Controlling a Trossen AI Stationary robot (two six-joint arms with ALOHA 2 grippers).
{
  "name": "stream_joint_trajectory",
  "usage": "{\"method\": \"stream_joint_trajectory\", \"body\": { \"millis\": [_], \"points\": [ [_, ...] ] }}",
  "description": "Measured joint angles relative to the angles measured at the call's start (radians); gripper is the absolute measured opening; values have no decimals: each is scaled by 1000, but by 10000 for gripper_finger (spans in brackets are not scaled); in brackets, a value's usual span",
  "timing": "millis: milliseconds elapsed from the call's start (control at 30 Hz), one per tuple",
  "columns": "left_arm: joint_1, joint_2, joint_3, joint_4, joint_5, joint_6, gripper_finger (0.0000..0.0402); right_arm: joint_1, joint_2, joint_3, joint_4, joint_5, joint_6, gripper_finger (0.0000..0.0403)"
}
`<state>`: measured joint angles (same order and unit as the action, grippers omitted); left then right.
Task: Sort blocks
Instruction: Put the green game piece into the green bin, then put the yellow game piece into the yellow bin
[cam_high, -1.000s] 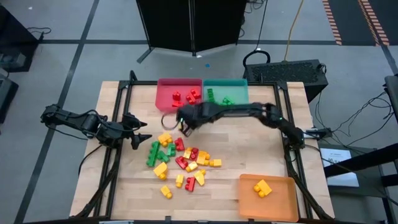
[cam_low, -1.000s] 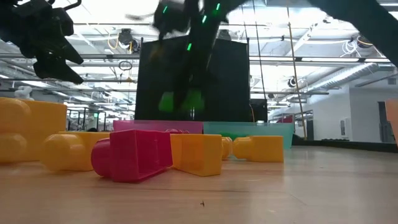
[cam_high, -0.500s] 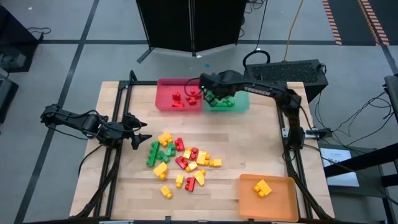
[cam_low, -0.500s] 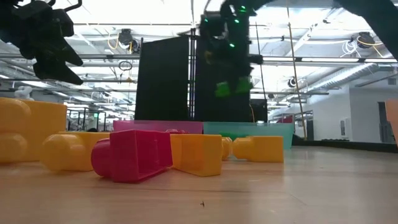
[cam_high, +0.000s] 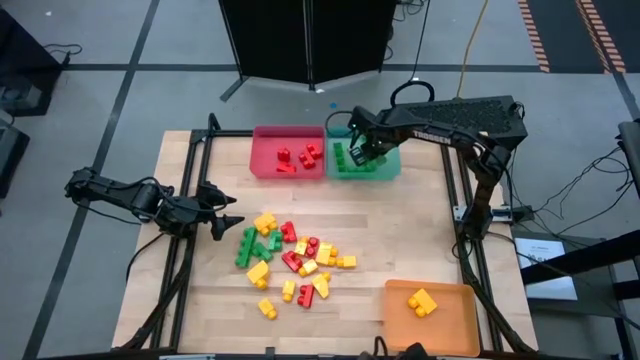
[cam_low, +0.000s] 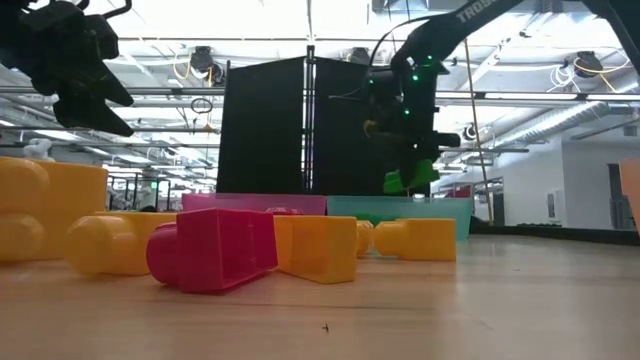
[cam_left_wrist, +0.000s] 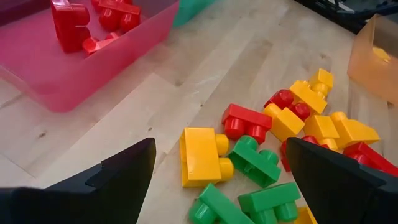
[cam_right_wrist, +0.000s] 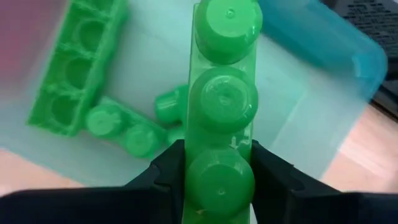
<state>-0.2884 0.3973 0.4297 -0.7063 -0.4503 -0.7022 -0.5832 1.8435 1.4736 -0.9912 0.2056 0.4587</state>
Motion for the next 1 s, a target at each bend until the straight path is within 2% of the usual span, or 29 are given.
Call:
{"method": "stream_joint_trajectory", "body": {
  "millis": [167, 267, 333, 433, 533, 633, 833, 1000],
  "points": [
    [0, 0, 0, 0, 0, -7, 361, 0, 0, 11, 16, -2, 31, 263],
    [0, 0, 0, 0, 0, -26, 361, 0, 0, 24, 4, 0, 40, 305],
    [0, 0, 0, 0, 0, -27, 361, 3, 0, 49, -19, -31, 46, 312],
    [0, 0, 0, 0, 0, -26, 361, 32, -25, 102, -18, -145, 15, 307],
    [0, 0, 0, 0, 0, -26, 361, 119, -70, 154, 32, -272, -42, 296],
    [0, 0, 0, 0, 0, -26, 361, 241, -106, 166, 88, -341, -98, 290],
    [0, 2, 0, 0, 0, -25, 361, 516, -108, 141, 86, -324, -121, 290],
    [0, 2, 0, -3, 0, -21, 361, 683, -105, 7, 126, -237, -66, 290]
  ]
}}
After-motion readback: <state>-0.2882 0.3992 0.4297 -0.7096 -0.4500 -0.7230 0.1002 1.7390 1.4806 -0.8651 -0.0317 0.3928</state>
